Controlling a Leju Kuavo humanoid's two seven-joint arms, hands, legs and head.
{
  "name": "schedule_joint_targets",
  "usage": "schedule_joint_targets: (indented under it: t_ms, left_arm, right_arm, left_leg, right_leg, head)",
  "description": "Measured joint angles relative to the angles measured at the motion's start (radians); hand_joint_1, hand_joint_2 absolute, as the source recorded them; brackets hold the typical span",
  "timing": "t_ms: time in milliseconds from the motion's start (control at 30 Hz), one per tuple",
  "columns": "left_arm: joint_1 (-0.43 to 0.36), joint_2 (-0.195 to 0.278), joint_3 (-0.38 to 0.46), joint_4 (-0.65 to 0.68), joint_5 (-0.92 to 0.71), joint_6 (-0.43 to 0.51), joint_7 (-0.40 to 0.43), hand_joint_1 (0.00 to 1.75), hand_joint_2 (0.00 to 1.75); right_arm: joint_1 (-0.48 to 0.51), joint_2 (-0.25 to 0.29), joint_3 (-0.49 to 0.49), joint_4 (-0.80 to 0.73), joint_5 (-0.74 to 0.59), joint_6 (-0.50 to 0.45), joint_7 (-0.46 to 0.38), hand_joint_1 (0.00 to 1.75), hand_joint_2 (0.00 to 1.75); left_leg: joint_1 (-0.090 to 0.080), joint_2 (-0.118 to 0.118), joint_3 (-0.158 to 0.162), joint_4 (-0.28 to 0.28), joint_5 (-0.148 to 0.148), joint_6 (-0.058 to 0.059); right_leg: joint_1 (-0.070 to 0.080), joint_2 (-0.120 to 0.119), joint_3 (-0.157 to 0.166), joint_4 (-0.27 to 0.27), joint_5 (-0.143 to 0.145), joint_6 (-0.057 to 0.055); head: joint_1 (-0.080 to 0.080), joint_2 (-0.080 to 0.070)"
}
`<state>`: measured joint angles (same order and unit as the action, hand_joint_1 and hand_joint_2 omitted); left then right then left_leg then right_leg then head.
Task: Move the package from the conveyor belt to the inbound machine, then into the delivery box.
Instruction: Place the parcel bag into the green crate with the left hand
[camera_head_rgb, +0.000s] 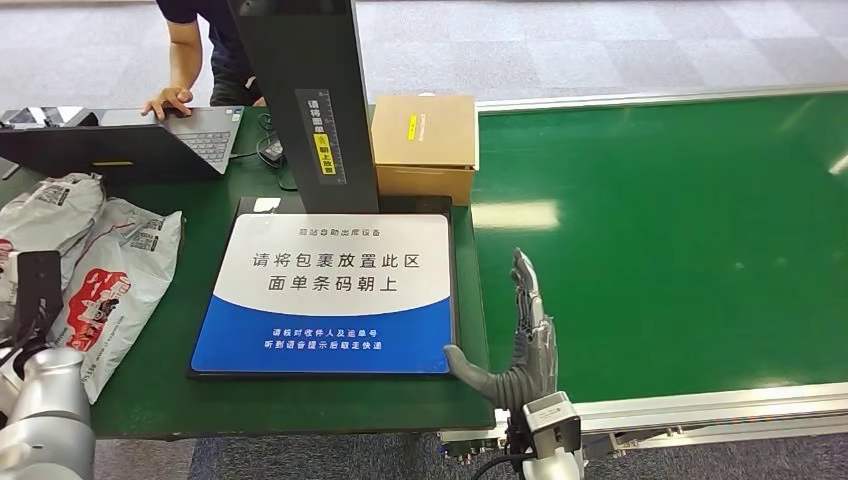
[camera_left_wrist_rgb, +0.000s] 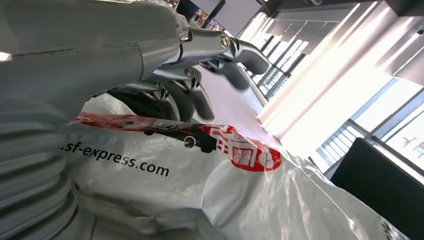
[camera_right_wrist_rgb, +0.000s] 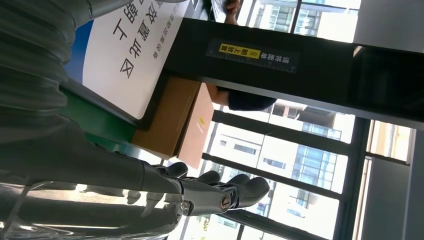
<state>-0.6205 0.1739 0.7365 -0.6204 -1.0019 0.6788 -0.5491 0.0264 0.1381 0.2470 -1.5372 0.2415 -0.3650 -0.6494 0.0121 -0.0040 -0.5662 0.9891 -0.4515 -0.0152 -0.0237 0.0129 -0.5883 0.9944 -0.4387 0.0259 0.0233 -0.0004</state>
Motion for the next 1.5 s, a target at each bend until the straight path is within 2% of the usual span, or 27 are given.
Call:
schedule_joint_targets:
  t_ms: [233,400,567,733,967,1167,1300,1500]
  left_arm:
    - [-0.002,-0.006,-0.009,0.033,0.111,-0.011,-0.064,0.0,1.75]
    - [0.017,-0.011,-0.099,0.027,0.317,-0.139,-0.101,0.0,1.75]
    - [0.09,-0.028,-0.259,-0.079,0.503,-0.256,-0.136,0.0,1.75]
    - [0.222,-0.042,-0.458,-0.309,0.64,-0.299,-0.153,0.0,1.75]
    - [0.41,-0.059,-0.717,-0.639,0.638,-0.299,-0.156,0.0,1.75]
    - [0.551,-0.079,-0.948,-0.848,0.6,-0.285,-0.157,0.0,1.75]
    - [0.612,-0.091,-1.069,-0.917,0.603,-0.313,-0.157,0.0,1.75]
    - [0.645,-0.128,-1.172,-0.929,0.634,-0.405,-0.156,0.0,1.75]
  right_arm:
    - [0.0,0.0,0.004,0.001,0.003,0.003,0.001,0.0,1.75]
    - [0.0,0.0,0.004,0.001,0.008,0.002,0.001,0.0,1.75]
    - [0.001,0.0,0.003,0.001,0.01,0.006,0.0,0.0,1.75]
    - [0.001,0.0,0.002,0.002,0.009,0.021,0.0,0.0,1.75]
    - [0.014,0.0,-0.002,0.0,0.027,0.036,0.007,0.0,1.75]
    - [0.041,0.0,-0.006,-0.008,0.042,0.037,0.011,0.0,1.75]
    - [0.044,-0.001,-0.007,-0.007,0.047,0.045,0.012,0.0,1.75]
    - [0.034,-0.001,-0.007,0.006,0.055,0.062,0.027,0.0,1.75]
  left_leg:
    - [0.0,0.0,0.0,0.0,0.0,0.0]
    - [0.0,0.0,0.0,0.0,0.0,0.0]
    - [0.0,0.0,0.0,0.0,0.0,0.0]
    - [0.0,0.001,0.0,0.0,-0.001,0.0]
    - [0.0,0.0,0.0,0.0,-0.001,0.0]
    - [-0.001,0.001,0.0,0.0,-0.002,0.001]
    - [-0.001,0.0,0.0,0.0,-0.003,0.0]
    - [-0.001,0.0,0.0,0.0,-0.002,0.001]
  right_leg:
    - [0.0,0.0,0.0,0.0,0.0,0.0]
    - [0.0,0.0,0.0,0.0,0.0,0.0]
    - [0.0,0.0,0.0,0.0,0.0,0.0]
    - [0.0,0.001,0.0,0.0,0.0,0.0]
    - [-0.001,0.0,0.0,-0.001,0.0,0.0]
    - [-0.001,0.001,0.0,-0.002,-0.001,0.001]
    - [-0.001,0.0,0.0,-0.002,-0.001,0.001]
    - [-0.001,0.0,0.0,-0.001,-0.001,0.001]
  head:
    - [0.0,0.0]
    - [0.0,0.0]
    - [0.0,0.0]
    - [0.0,0.0]
    - [0.0,0.0]
    - [0.0,0.0]
    - [0.0,0.0]
    - [0.0,0.0]
